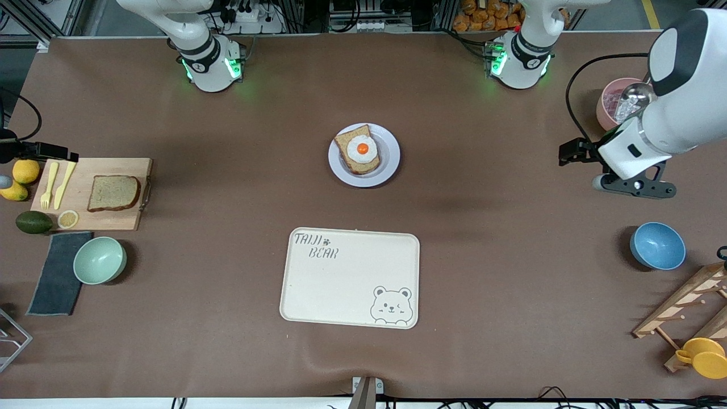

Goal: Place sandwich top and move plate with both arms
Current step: 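Reach the right gripper to the bread slice on the cutting board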

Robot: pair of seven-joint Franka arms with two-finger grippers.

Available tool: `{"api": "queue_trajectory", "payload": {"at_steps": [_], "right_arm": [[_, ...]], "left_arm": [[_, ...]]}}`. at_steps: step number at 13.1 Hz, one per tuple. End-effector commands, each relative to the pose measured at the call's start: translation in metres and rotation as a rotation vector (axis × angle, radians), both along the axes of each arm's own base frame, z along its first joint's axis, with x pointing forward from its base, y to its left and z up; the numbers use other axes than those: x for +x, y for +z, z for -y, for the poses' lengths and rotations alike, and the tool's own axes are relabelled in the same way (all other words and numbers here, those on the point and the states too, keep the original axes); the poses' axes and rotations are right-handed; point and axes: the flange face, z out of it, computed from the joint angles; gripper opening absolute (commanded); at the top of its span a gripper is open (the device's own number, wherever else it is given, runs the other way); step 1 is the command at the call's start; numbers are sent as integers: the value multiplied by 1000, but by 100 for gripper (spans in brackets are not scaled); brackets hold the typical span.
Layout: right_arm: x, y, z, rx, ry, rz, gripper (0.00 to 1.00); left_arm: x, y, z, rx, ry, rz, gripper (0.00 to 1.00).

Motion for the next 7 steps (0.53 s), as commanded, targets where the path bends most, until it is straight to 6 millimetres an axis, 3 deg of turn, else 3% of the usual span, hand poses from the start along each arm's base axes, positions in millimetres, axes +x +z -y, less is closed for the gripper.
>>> {"api": "queue_trajectory", "payload": {"at_steps": [1,4,7], "right_arm": [[-3,-39,29,57,23,3,97],[-13,-76,57,69,88,25,96],[-8,-108,69,72,159,76,95]], "left_arm": [[-7,-23,-3,-44,31,-9,100],[-13,-45,-1,-88,57,-33,100],[-22,-77,-2,-172,111,-64,100]]}}
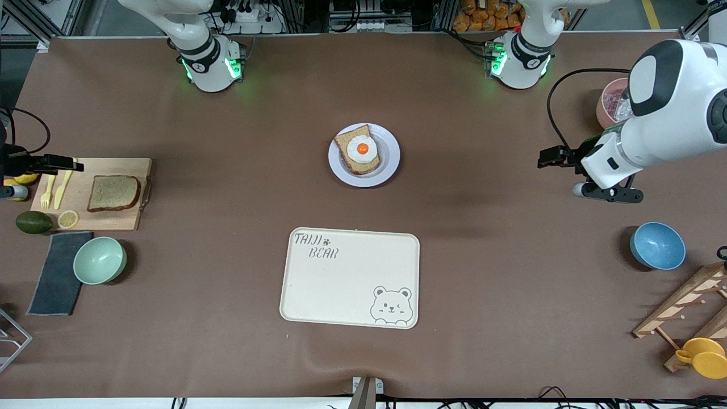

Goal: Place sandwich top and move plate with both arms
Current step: 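Reach the right gripper to the bread slice on the cutting board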

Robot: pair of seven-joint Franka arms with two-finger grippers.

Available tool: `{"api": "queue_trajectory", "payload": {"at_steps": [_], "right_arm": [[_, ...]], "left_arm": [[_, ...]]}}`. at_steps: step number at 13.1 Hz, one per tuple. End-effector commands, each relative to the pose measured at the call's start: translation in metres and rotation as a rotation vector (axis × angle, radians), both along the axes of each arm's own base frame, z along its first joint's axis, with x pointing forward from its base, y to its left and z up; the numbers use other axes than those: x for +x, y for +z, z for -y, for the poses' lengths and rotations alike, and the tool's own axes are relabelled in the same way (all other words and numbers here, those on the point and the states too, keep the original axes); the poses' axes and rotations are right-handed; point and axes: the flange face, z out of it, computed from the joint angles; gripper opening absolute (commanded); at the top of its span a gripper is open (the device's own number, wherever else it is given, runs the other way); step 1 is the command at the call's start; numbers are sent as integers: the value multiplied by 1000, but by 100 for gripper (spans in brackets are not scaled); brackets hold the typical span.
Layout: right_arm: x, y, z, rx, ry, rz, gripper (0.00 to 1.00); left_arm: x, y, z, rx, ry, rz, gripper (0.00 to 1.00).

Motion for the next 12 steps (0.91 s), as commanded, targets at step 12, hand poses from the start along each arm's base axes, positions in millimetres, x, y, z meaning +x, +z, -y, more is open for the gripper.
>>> {"api": "queue_trajectory", "payload": {"at_steps": [12], "right_arm": [[2,-100,44,31,-37,144,65]], "left_arm": [[-23,-124,13,-204,51,-76,100]]}}
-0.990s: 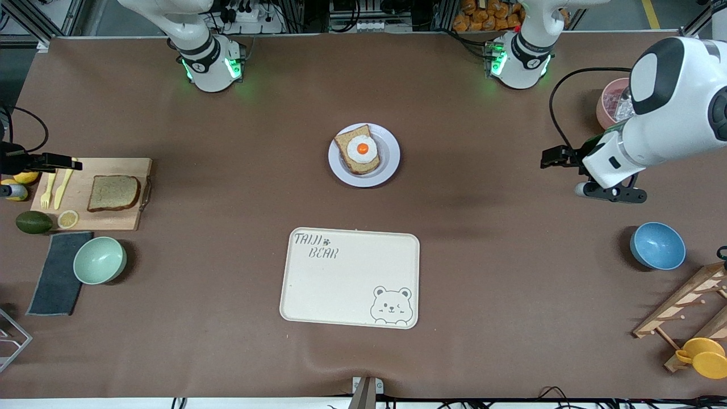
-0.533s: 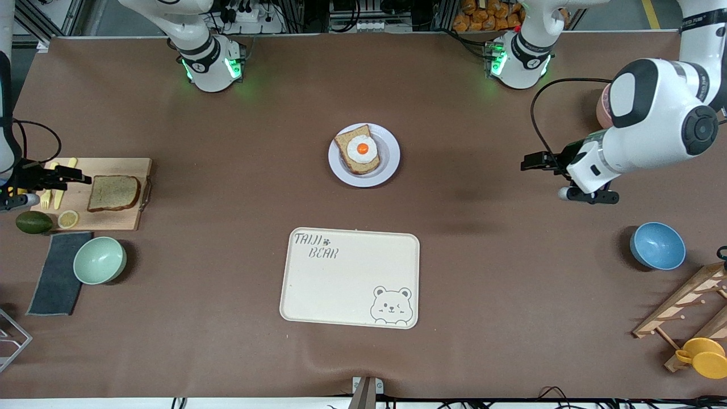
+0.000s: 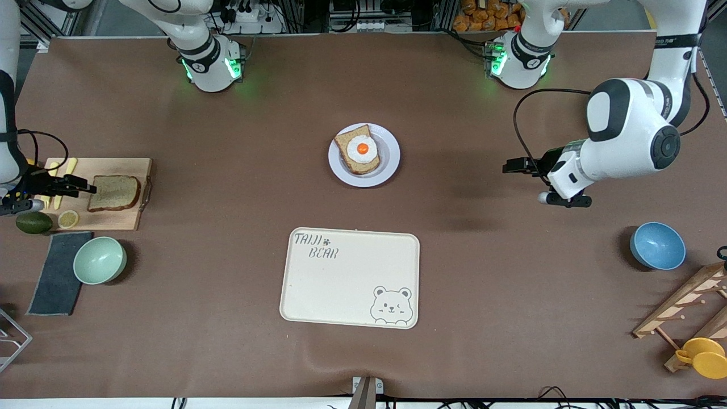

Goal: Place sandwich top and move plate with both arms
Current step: 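Grasp the bread slice with the right gripper while the left gripper advances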

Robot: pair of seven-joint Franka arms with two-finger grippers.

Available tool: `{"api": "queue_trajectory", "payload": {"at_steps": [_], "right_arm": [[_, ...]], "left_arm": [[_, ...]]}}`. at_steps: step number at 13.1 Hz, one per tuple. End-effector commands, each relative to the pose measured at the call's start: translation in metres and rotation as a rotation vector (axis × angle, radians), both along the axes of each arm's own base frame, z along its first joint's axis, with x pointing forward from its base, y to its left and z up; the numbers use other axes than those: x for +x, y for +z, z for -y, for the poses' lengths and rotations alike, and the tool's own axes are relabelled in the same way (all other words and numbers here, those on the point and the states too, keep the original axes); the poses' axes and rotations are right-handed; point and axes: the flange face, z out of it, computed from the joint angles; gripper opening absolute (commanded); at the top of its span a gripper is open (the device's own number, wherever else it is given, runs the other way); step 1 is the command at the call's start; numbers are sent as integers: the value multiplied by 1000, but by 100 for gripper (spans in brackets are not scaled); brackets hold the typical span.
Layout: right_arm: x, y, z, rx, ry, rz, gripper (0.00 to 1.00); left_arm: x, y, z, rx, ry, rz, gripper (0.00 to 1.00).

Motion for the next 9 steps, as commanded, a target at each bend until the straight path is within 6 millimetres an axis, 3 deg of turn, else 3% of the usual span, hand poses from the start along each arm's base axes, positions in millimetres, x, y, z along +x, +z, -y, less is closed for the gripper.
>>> {"api": "queue_trajectory", "payload": {"at_steps": [1,6,7,9], "right_arm": [[-1,-13,14,-4,-25,18,64],[-6,-23,14,16,-53,12,41],[-7,-27,15,17,-55,7,41],[-8,-32,15,25,-57,9,41]], "left_arm": [[3,-21,-8,-62,-7,-1,100],[6,-72,-5,-227,-18,-8,100],[7,-82,-17,-274,-1,1,100],[6,-93,-14,-348,3,13,100]]}}
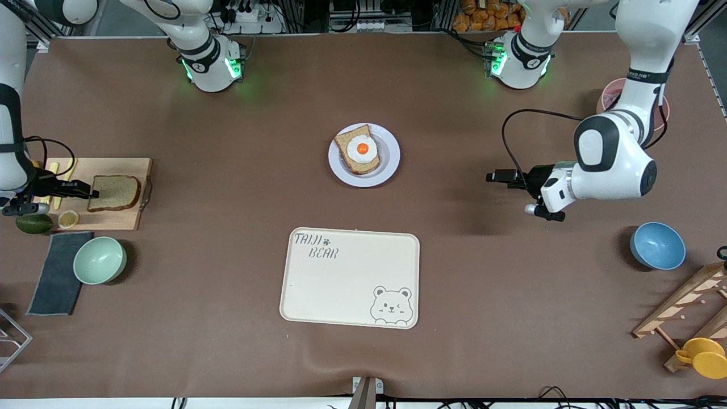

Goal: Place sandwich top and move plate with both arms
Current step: 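Grasp the bread slice with the right gripper while the left gripper advances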

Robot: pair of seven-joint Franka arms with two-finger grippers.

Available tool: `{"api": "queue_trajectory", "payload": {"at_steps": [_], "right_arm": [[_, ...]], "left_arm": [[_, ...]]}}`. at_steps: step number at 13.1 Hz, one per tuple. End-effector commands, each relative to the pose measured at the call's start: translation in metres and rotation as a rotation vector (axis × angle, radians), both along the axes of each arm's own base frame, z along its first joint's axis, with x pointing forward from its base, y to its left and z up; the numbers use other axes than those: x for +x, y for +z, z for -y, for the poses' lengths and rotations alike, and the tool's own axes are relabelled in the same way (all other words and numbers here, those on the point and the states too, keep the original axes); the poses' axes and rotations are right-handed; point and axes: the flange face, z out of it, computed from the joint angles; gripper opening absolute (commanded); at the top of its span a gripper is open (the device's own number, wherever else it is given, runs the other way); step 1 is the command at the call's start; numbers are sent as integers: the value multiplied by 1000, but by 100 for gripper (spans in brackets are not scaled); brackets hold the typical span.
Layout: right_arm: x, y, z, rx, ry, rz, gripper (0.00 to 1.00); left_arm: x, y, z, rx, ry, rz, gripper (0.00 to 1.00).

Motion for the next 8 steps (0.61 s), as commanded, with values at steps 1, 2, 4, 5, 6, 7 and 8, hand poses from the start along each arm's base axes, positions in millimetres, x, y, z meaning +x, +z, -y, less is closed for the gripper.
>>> {"api": "queue_trajectory", "payload": {"at_steps": [1,2,4,5,6,7,8], "right_arm": [[-5,-15,9,35,3,26,38],[-6,-15,10,48,13,48,28],[-9,-15,12,60,17,48,0],[-8,-15,11,64,19,47,0],[-5,-13,8,64,26,50,0],[-1,-10,6,61,36,54,0],[5,-6,2,62,48,57,0]], "left_arm": [[1,-10,1,-63,15,13,100],[0,-9,0,-68,14,10,100],[3,-3,1,-109,64,14,100],[5,3,4,-139,96,18,100],[5,9,8,-172,114,14,100],[4,14,10,-201,126,4,100],[2,17,12,-216,123,-4,100]]}}
